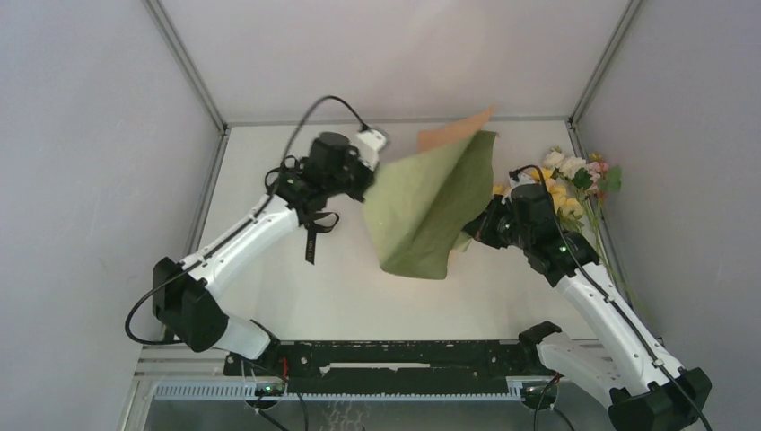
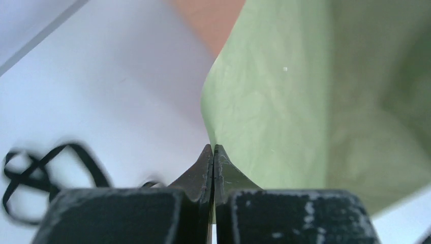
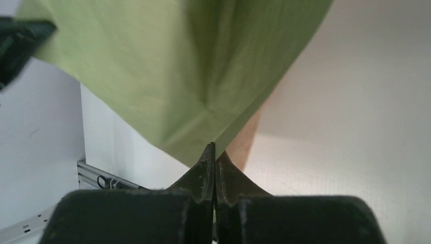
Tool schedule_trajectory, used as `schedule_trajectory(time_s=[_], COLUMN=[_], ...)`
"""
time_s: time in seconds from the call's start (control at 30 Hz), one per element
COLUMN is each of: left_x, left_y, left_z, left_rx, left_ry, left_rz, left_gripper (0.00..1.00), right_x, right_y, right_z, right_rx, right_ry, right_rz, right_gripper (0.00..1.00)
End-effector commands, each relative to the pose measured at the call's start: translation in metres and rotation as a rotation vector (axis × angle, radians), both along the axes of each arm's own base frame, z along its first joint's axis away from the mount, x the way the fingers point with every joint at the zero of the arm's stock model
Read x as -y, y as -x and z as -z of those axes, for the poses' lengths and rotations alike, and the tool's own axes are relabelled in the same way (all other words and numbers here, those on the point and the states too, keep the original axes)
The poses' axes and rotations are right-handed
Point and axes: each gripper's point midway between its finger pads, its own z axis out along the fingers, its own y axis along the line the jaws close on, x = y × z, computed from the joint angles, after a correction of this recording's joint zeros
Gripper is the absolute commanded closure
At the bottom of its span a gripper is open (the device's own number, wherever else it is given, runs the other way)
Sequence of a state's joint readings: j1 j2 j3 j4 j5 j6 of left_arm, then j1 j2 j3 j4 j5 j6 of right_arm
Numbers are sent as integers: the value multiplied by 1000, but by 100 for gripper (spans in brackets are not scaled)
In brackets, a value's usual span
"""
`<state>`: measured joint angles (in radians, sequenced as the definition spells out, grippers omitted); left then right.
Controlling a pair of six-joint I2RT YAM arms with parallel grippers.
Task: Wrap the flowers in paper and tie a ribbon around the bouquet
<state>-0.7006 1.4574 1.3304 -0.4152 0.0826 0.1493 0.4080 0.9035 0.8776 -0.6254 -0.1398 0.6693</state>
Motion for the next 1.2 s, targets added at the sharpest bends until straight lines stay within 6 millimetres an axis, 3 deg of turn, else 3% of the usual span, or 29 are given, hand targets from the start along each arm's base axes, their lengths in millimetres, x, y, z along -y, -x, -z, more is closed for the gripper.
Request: schedule_trajectory(time_s=[0.0, 0.17, 0.37, 0.47, 0.53, 0.6, 0.8, 0.9, 1.17], left_x=[-79, -141, -173, -172, -171, -179, -219, -227, -235], left_y=[-48, -69, -90, -98, -102, -108, -118, -113, -102], left_z=[-15, 21, 78, 97, 106, 113, 127, 139, 156], left_rx=[-22, -71, -175, -216, -235, -232, -215, -255, -338], left_ry=[159, 195, 141, 128, 119, 89, -19, -22, 3], left_rz=[-267, -438, -558, -565, -567, -593, -659, -653, -664], left_gripper=[100, 100, 100, 100, 100, 100, 100, 100, 100], right_x=[12, 8, -1, 5, 13, 20, 43, 56, 117], right_y=[6, 16, 36, 41, 42, 42, 45, 40, -23], right_z=[5, 19, 53, 63, 61, 56, 51, 47, -8], right_rx=[-3, -46, -138, -164, -154, -130, -121, -113, 54], right_ry=[41, 46, 75, 94, 104, 103, 104, 123, 191], right_rz=[2, -4, -22, -1, 25, 44, 82, 99, 198], right_gripper=[100, 100, 98, 66, 52, 45, 36, 32, 30])
